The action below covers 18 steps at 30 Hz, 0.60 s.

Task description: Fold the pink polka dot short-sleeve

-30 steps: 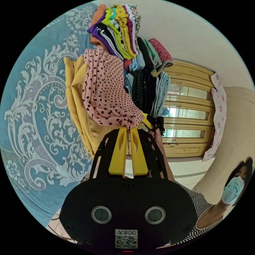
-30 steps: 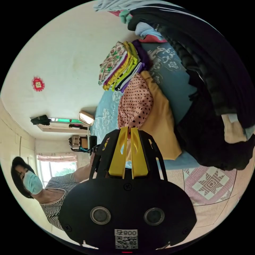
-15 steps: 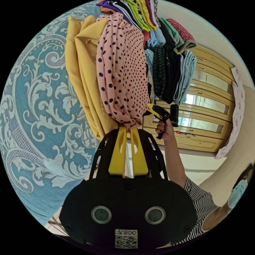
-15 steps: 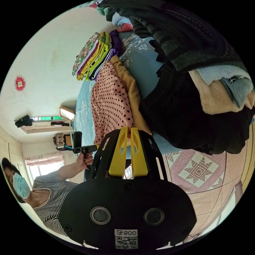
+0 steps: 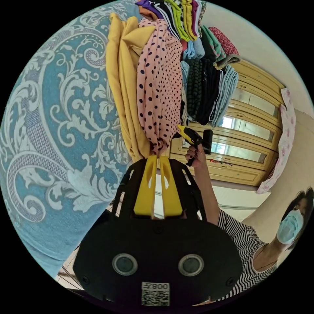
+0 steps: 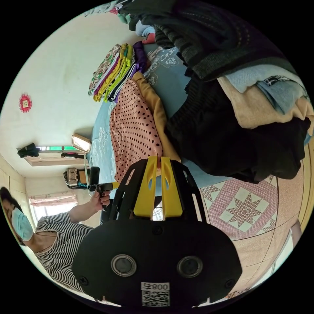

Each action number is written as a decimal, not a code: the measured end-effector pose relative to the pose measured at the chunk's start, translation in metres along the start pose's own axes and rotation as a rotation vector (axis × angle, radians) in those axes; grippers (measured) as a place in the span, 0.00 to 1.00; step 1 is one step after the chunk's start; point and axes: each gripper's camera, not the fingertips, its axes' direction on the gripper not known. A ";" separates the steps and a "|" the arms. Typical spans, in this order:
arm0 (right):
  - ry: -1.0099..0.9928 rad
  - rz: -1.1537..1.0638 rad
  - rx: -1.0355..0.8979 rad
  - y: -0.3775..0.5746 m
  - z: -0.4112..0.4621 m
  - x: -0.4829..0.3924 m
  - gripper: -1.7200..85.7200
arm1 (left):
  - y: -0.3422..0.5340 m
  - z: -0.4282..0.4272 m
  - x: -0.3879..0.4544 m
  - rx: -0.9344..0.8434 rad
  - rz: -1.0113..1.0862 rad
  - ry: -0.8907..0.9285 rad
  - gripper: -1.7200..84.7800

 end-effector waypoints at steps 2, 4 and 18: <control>0.022 0.002 0.035 0.006 -0.009 -0.007 0.03 | 0.006 -0.010 0.008 0.019 0.024 -0.013 0.03; 0.117 -0.008 0.099 0.017 -0.022 -0.027 0.02 | 0.006 -0.015 0.017 0.039 0.052 -0.019 0.03; 0.564 -0.167 0.025 0.012 0.060 -0.148 0.02 | -0.016 0.024 0.059 -0.031 0.156 -0.243 0.02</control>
